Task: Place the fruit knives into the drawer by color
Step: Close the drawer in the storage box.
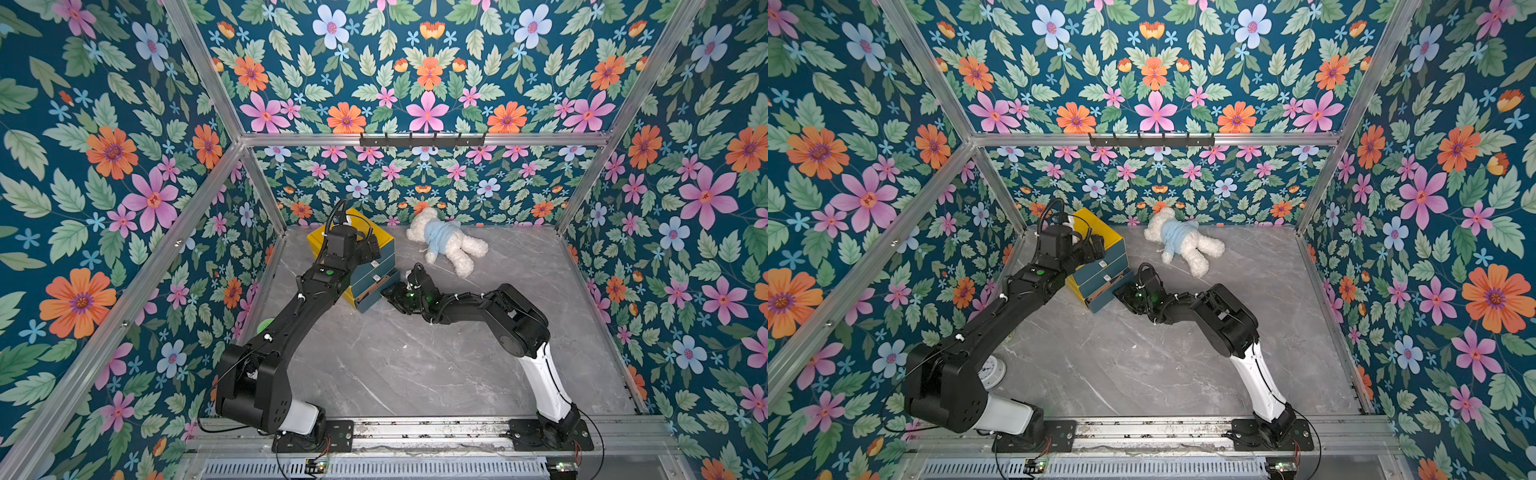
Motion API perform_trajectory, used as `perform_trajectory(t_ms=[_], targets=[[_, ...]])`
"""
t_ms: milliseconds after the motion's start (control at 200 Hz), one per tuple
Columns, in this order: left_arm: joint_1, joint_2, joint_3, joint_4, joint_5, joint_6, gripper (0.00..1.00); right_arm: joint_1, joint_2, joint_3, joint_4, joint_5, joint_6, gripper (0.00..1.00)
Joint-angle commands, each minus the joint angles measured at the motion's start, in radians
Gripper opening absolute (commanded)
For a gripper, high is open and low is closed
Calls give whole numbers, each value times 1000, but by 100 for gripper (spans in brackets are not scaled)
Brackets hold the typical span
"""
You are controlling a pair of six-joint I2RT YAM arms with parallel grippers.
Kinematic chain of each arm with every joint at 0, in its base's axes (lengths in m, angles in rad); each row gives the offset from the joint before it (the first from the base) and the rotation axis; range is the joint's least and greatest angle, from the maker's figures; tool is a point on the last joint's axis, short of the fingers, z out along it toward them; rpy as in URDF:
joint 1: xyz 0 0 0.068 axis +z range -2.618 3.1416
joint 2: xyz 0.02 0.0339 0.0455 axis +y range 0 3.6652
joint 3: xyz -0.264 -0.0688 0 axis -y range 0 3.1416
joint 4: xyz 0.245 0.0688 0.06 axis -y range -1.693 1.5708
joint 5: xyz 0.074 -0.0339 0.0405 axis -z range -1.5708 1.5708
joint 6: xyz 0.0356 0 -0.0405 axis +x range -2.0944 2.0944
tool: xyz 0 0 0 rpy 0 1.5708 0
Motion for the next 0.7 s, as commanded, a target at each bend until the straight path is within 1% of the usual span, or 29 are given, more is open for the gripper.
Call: perform_trajectory(t_ms=[0, 175, 305, 505, 700], targets=[[2, 16, -31, -173, 52, -50, 99, 0, 24, 34, 41, -4, 58, 50], [0, 20, -46, -163, 61, -53, 99, 0, 57, 60, 57, -12, 79, 50], [-1, 22, -46, -160, 62, -52, 99, -1, 52, 51, 67, -12, 79, 51], [0, 16, -30, -155, 63, -51, 99, -2, 6, -6, 105, -10, 71, 52], [2, 1, 5, -166, 38, -41, 99, -2, -62, -83, 142, -2, 62, 55]])
